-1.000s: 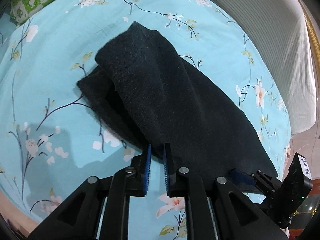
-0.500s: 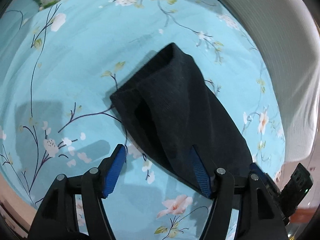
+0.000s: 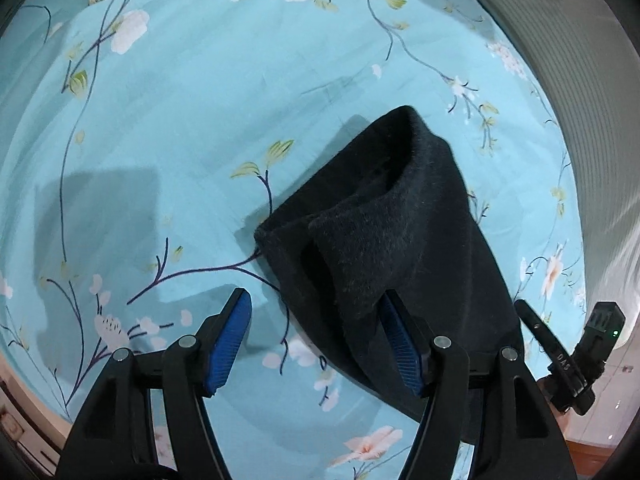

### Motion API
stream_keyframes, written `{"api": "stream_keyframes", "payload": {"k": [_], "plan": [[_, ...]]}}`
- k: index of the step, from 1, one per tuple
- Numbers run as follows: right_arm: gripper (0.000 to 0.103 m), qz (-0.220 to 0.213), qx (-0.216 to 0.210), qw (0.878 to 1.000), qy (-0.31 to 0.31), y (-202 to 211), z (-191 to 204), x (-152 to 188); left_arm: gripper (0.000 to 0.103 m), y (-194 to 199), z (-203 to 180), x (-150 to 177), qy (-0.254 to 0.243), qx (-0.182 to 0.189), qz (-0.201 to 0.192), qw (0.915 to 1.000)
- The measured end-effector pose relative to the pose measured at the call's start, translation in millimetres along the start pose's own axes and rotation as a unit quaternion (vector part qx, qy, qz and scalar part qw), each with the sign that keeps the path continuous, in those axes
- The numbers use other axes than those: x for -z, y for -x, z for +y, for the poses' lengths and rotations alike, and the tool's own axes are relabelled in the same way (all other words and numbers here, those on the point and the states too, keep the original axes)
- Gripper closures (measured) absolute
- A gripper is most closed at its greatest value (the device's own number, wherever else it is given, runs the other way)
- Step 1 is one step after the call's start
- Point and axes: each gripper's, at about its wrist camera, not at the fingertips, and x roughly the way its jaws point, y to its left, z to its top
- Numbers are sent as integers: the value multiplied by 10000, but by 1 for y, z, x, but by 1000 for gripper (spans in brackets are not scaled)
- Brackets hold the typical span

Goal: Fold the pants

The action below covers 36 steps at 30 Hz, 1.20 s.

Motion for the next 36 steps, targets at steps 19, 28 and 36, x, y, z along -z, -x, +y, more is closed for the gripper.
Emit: {"api": "stream_keyframes", "payload": {"k": [19, 28, 36], "plan": [[92, 215, 701, 9845, 1595, -12, 45, 24, 88, 9, -26, 8, -1097, 280, -516, 9922], [94, -1155, 470, 9862, 1085, 63, 47, 19, 89, 90, -34, 31, -1725, 1027, -1228, 9719], [94, -1139, 436, 9874, 1010, 39, 63, 25, 89, 66, -3, 26, -1724, 580, -1055, 9776]]}}
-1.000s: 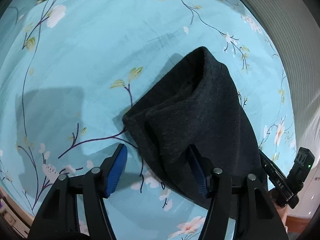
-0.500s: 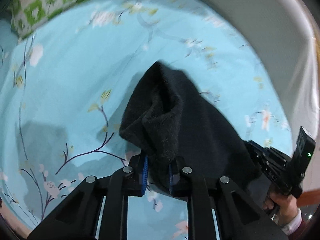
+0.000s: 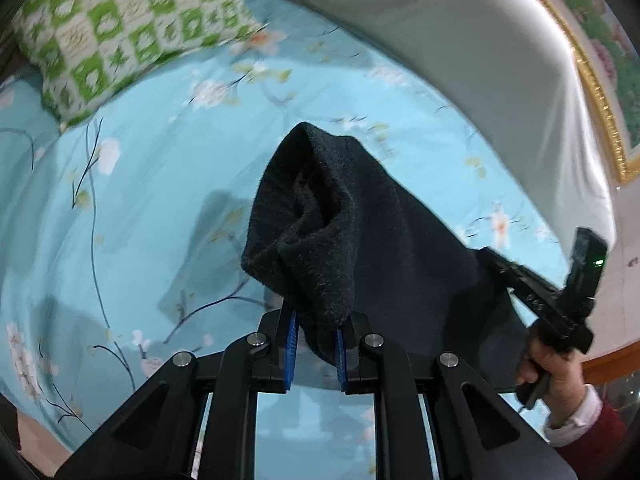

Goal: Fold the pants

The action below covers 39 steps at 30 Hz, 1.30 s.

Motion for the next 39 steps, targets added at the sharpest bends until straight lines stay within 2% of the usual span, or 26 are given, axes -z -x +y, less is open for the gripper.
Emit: {"api": "stream_keyframes", "payload": {"k": [7, 9, 10, 12, 13, 15, 16, 18, 20, 23, 28, 34, 39], "plan": [[94, 393, 476, 9976, 324, -42, 10, 5, 87, -45, 15, 8, -261, -578, 256, 9977], [94, 520, 607, 9963, 322, -51, 9, 7, 81, -57, 16, 10, -350, -844, 385, 9951], [93, 591, 665, 9957, 272, -54, 8, 8, 74, -61, 17, 10, -373, -999, 453, 9933], [85, 610, 773, 9950, 139, -52, 6, 8, 65, -57, 16, 9, -379, -1125, 465, 9918], [85, 556, 787, 9953, 51, -48, 5, 7, 60, -52, 16, 7, -384, -1224, 434, 9908], [83, 437, 672, 9966, -180, -32, 0, 7, 58, -39, 15, 2, -409, -1356, 332, 9894], [82, 384, 640, 9968, -280, -23, -3, 8, 58, -33, 14, 2, -420, -1352, 292, 9895], [71, 239, 627, 9968, -427, -3, -9, 13, 56, -15, 9, -4, -482, -1281, 107, 9905], [65, 91, 599, 9964, -592, 19, -17, 22, 44, -3, -1, -6, -586, -1255, -47, 9904], [62, 4, 629, 9938, -917, 47, -28, 42, 43, 3, -20, -12, -752, -1057, -121, 9915], [61, -66, 801, 9862, -1449, 83, -47, 83, 42, -10, -73, -10, -1301, -693, 39, 9891], [61, -103, 1128, 9673, -2268, 126, -79, 139, 38, -34, -142, 7, -1995, -346, 370, 9786], [61, -198, 1382, 9509, -2761, 151, -99, 173, 37, -56, -202, 31, -2655, -57, 748, 9612]]}}
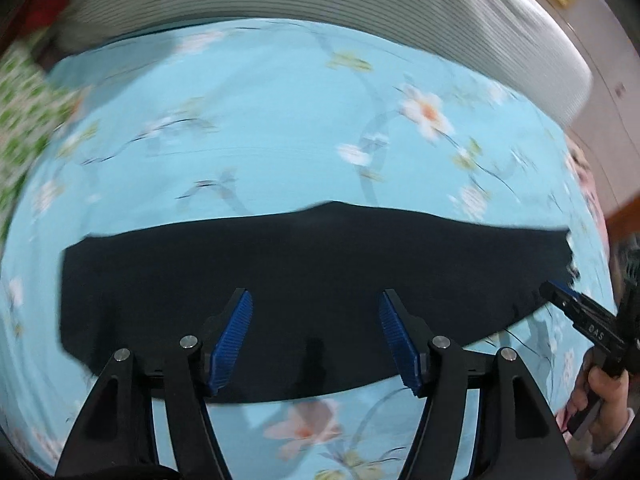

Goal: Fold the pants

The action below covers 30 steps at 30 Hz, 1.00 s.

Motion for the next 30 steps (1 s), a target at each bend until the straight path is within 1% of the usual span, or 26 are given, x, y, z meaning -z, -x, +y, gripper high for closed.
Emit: {"api": "stream_keyframes", "payload": {"k": [5, 6, 8, 12, 16, 19, 22, 27, 29, 30], "plan": [[61, -144, 199, 9984, -508, 15, -37, 12, 36, -17, -53, -11, -632, 225, 209, 9975], [61, -172, 233, 9979, -584, 17, -43, 13, 36, -23, -69, -15, -829, 305, 272, 9957], [61, -230, 299, 9964, -763, 22, -59, 16, 36, -30, -87, -21, -1054, 389, 356, 9930], [61, -323, 412, 9929, -1068, 28, -81, 20, 35, -51, -136, -38, -1567, 589, 545, 9844], [61, -431, 501, 9886, -1351, 35, -101, 27, 34, -69, -178, -52, -1999, 775, 732, 9740], [61, -485, 510, 9849, -1582, 39, -114, 31, 33, -83, -213, -61, -2408, 814, 820, 9637], [61, -524, 492, 9811, -1795, 41, -126, 34, 33, -93, -235, -67, -2696, 820, 872, 9555], [61, -634, 292, 9750, -2110, 40, -141, 31, 33, -114, -270, -76, -3063, 933, 1073, 9413], [61, -672, 201, 9724, -2226, 39, -146, 28, 33, -120, -278, -78, -3153, 944, 1128, 9375], [61, -689, 154, 9708, -2292, 37, -149, 26, 33, -126, -285, -79, -3219, 964, 1188, 9343]]}}
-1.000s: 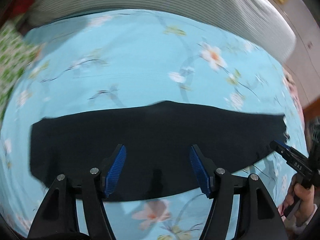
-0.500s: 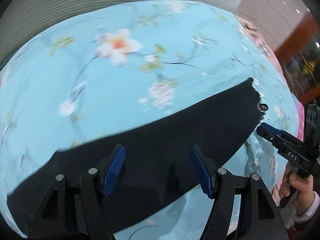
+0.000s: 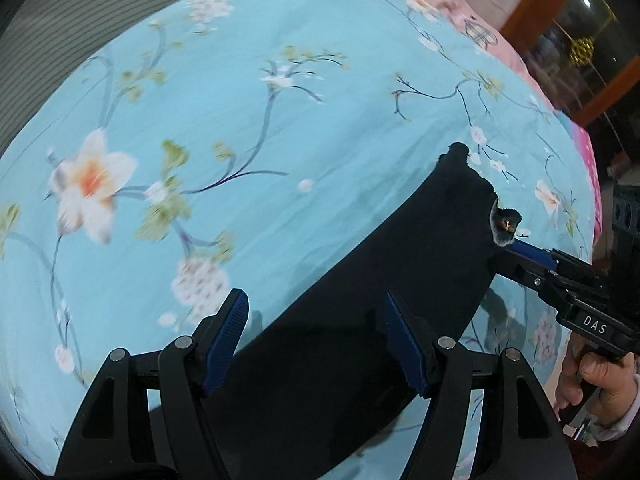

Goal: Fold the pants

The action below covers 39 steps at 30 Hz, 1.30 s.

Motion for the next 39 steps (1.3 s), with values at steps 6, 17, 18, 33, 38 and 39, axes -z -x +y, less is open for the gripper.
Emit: {"api": "stream_keyframes", "payload": {"k": [6, 17, 18, 33, 38, 39], "plan": [[97, 12, -112, 9999, -17, -7, -3, -8, 33, -17, -14, -19, -146, 68, 154, 9998], [97, 129, -155, 9998, 82, 4, -15, -5, 32, -39, -45, -48, -575, 307, 381, 9971], [97, 134, -146, 9998, 67, 4, -16, -5, 32, -43, -49, -50, -646, 328, 434, 9964], [61, 192, 14, 9974, -687, 1, -41, 4, 31, -82, -78, -71, -1232, 558, 912, 9866], [62, 55, -195, 9958, -895, -4, -50, 5, 31, -92, -85, -80, -1219, 787, 903, 9853], [70, 54, -264, 9957, -890, -4, -49, 5, 31, -94, -88, -81, -1266, 831, 883, 9845]]}}
